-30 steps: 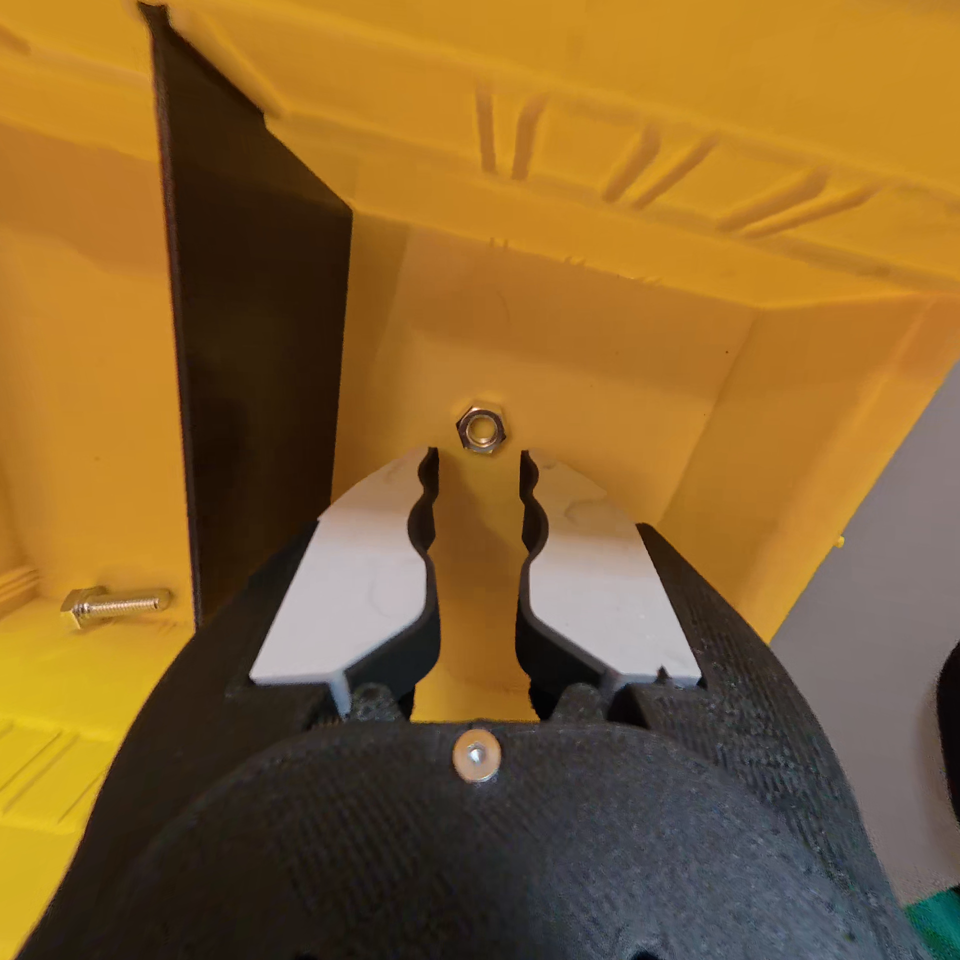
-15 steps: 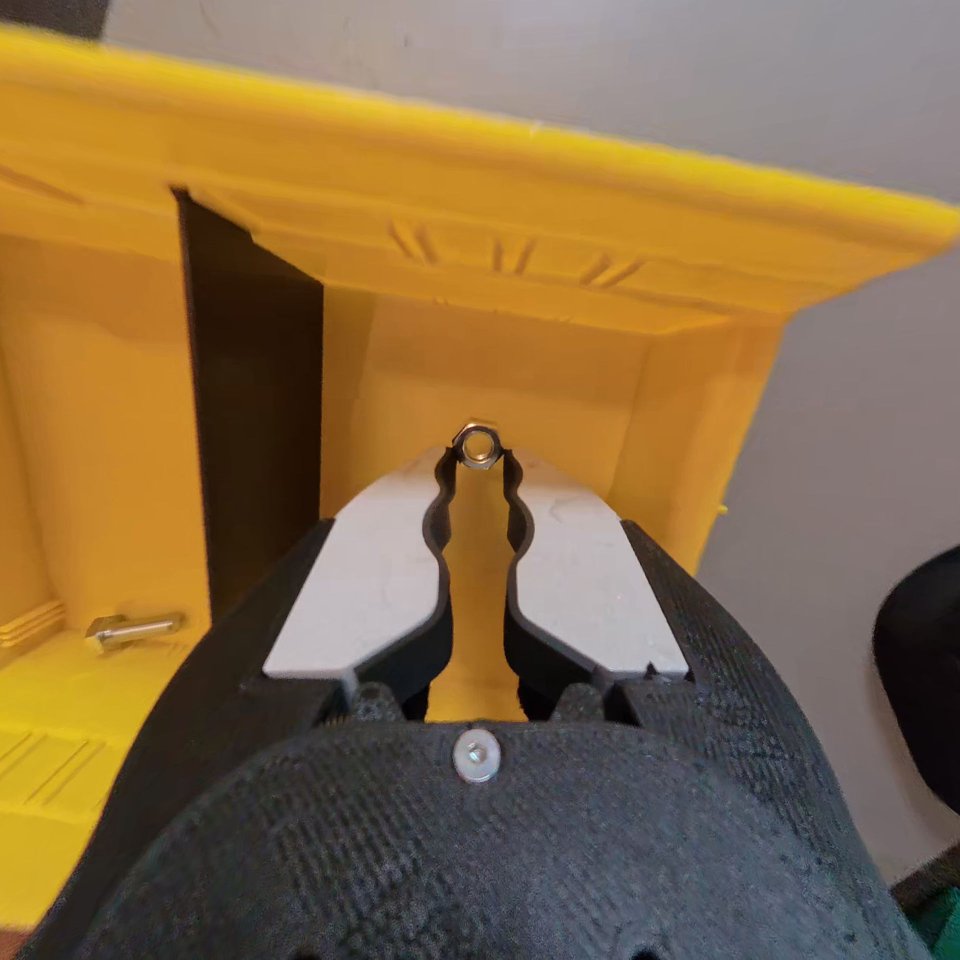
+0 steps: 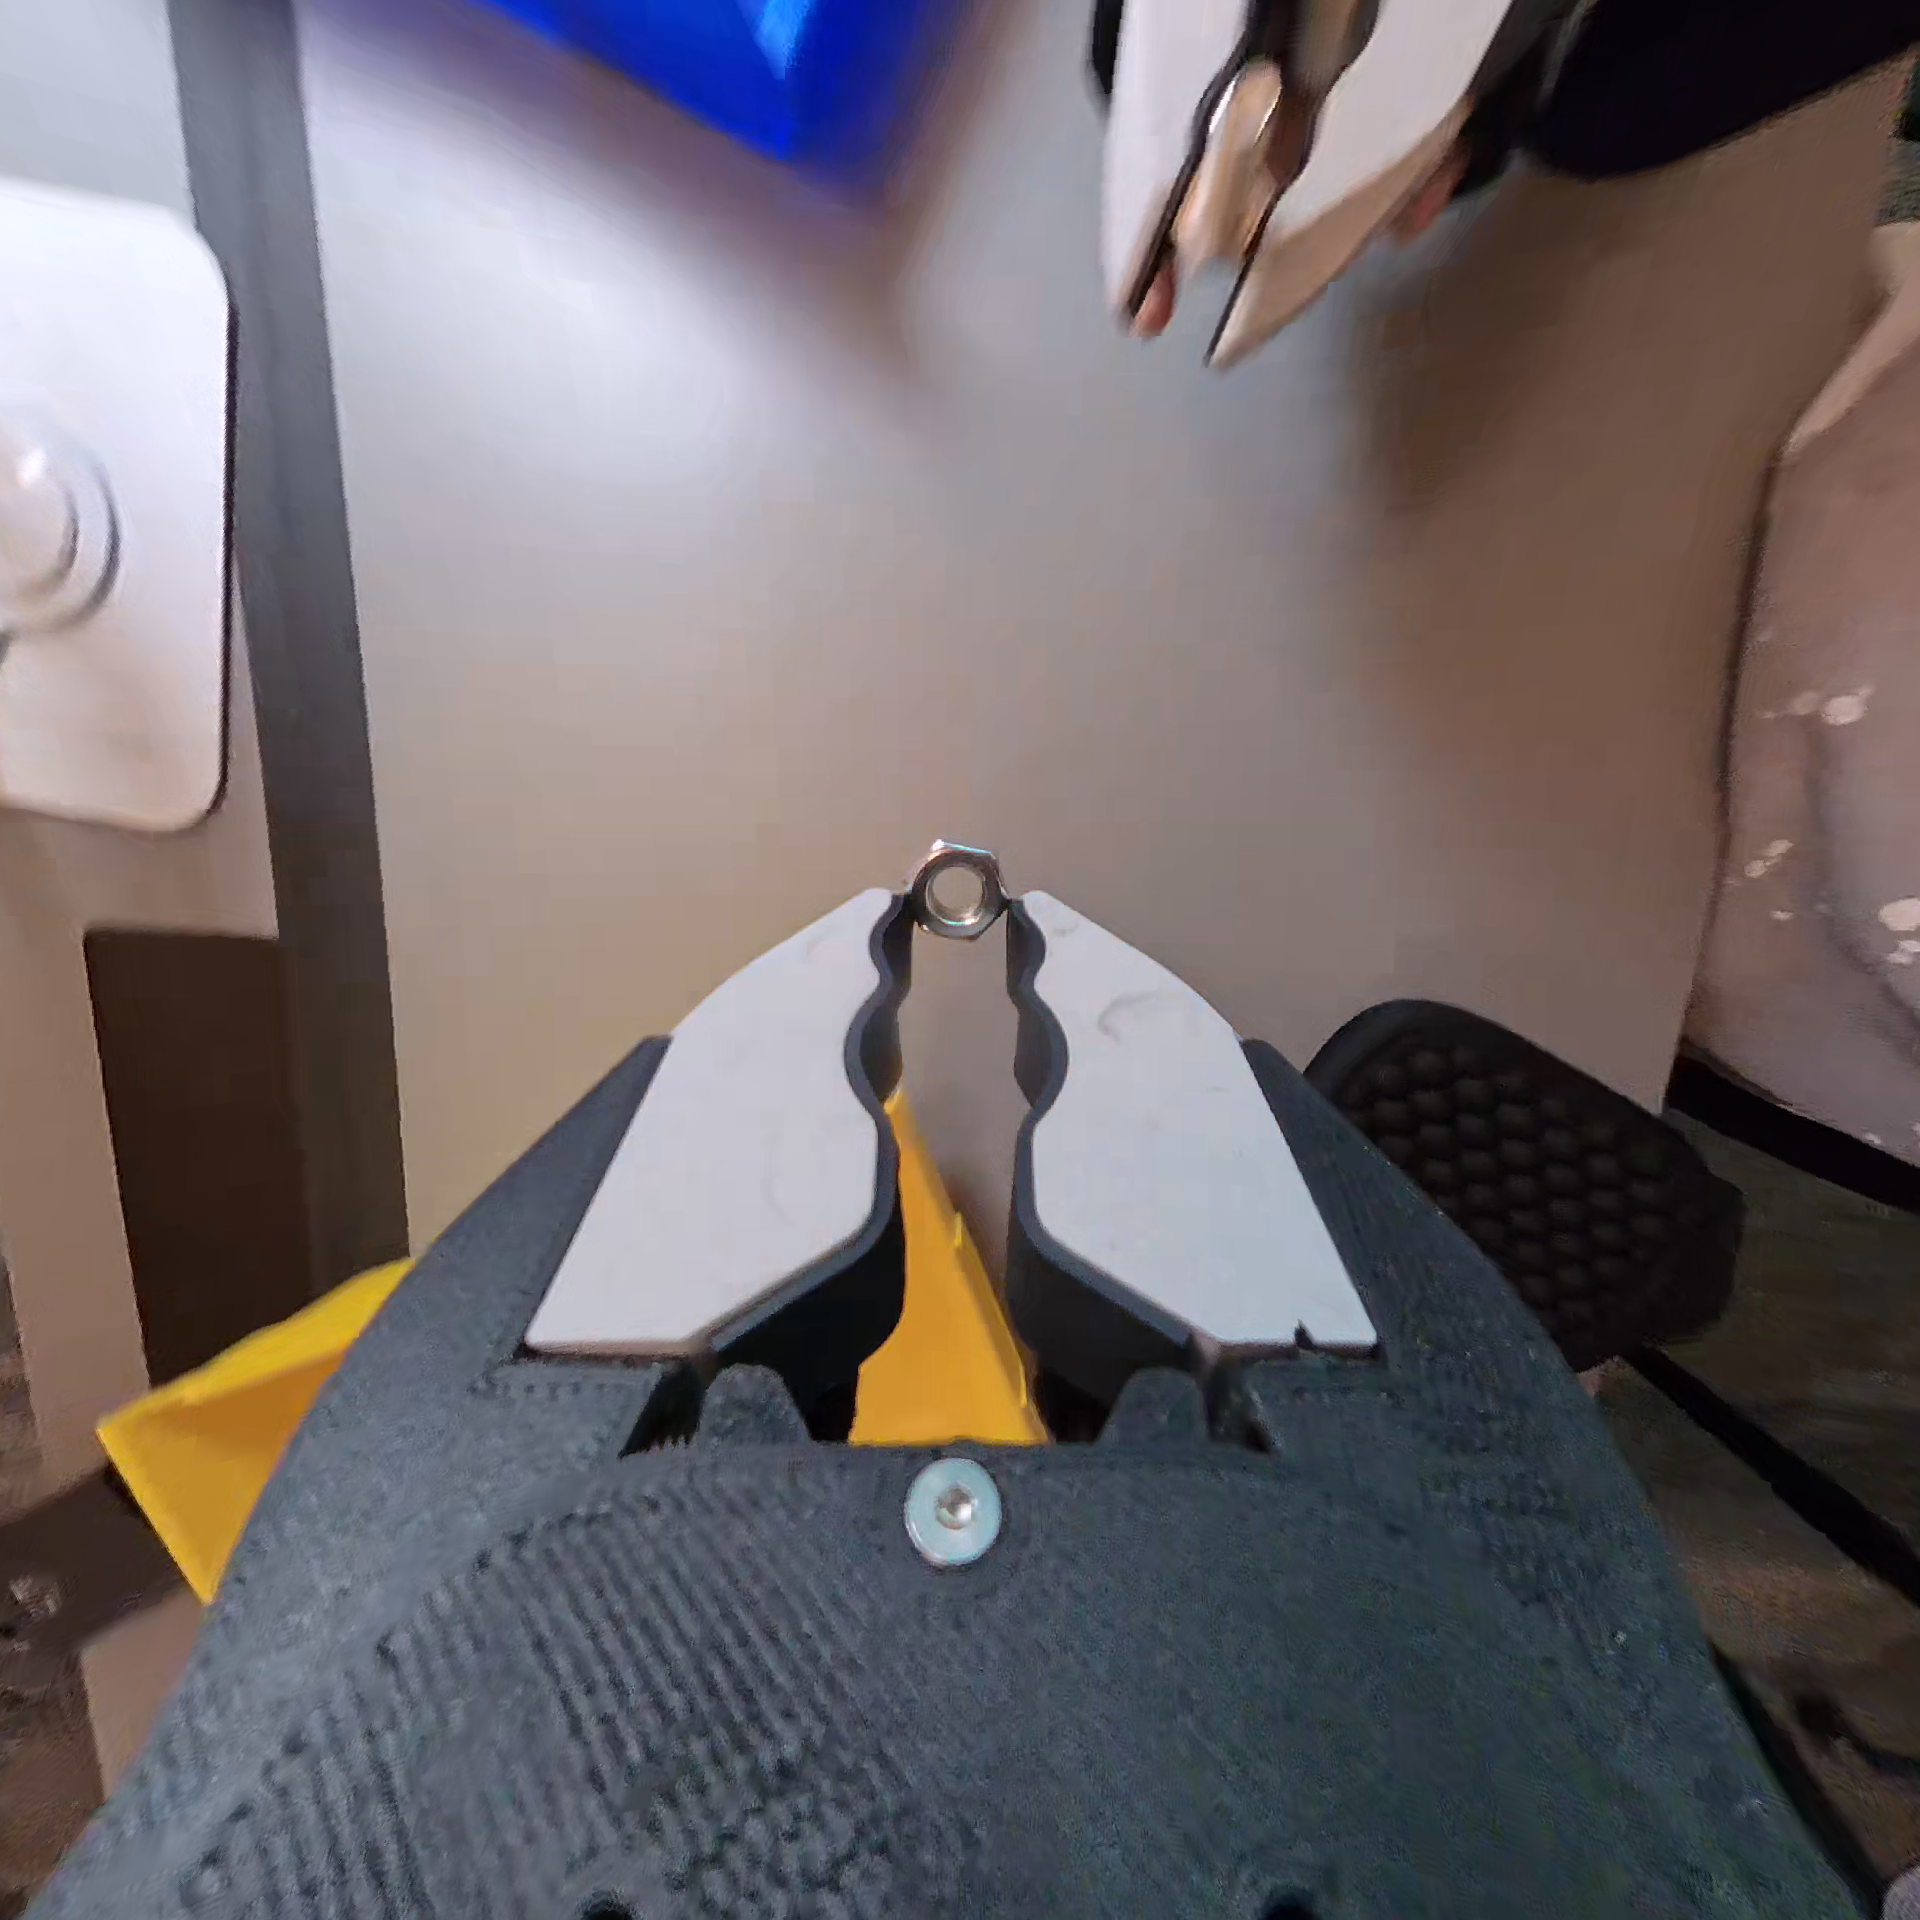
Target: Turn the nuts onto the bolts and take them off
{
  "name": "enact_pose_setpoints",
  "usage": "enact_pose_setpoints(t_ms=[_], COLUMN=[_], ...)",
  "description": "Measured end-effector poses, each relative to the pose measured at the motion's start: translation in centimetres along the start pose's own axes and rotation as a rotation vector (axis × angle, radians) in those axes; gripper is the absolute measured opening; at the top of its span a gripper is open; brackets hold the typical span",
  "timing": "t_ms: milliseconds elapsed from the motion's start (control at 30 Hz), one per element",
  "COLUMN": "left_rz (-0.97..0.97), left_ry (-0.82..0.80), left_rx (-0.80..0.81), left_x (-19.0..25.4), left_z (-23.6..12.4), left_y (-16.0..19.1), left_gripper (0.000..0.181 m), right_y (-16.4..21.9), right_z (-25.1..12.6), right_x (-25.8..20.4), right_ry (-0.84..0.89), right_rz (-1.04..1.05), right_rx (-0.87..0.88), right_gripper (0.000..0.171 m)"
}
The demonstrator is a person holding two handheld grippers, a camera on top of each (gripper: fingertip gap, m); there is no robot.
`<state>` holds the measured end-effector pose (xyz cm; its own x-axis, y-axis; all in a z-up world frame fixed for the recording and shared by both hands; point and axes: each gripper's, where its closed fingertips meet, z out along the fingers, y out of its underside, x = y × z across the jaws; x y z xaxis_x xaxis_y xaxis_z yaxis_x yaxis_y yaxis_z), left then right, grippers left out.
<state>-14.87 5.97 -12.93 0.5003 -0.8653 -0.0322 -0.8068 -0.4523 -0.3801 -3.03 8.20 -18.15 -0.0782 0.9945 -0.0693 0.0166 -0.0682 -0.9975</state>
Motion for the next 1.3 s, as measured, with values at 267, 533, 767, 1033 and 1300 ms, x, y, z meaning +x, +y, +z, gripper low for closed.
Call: enact_pose_setpoints(t_ms=[267, 533, 767, 1033, 1300], left_rz=[0.206, 0.277, 0.262, 0.269, 0.271], left_ry=[0.143, 0.180, 0.188, 0.186, 0.171], left_rx=[-0.018, -0.045, -0.036, -0.035, -0.040], left_x=[4.8, 6.2, 6.0, 6.2, 6.2], left_z=[3.0, 5.3, 5.5, 5.7, 5.9], left_y=[-8.3, -10.6, -10.3, -10.4, -10.4], left_gripper=[0.018, 0.018, 0.018, 0.018, 0.019], right_y=[0.9, -0.1, -0.6, -0.6, -0.4], right_z=[1.3, 0.9, 0.7, 0.7, 0.7], right_x=[-2.4, -2.2, -2.0, -2.0, -2.0], right_ry=[-0.038, -0.026, -0.021, -0.014, -0.011], right_rz=[-0.018, -0.001, 0.004, 0.002, 0.003], right_rx=[-0.010, 0.026, 0.054, 0.052, 0.040], right_gripper=[0.018, 0.018, 0.018, 0.018, 0.018])
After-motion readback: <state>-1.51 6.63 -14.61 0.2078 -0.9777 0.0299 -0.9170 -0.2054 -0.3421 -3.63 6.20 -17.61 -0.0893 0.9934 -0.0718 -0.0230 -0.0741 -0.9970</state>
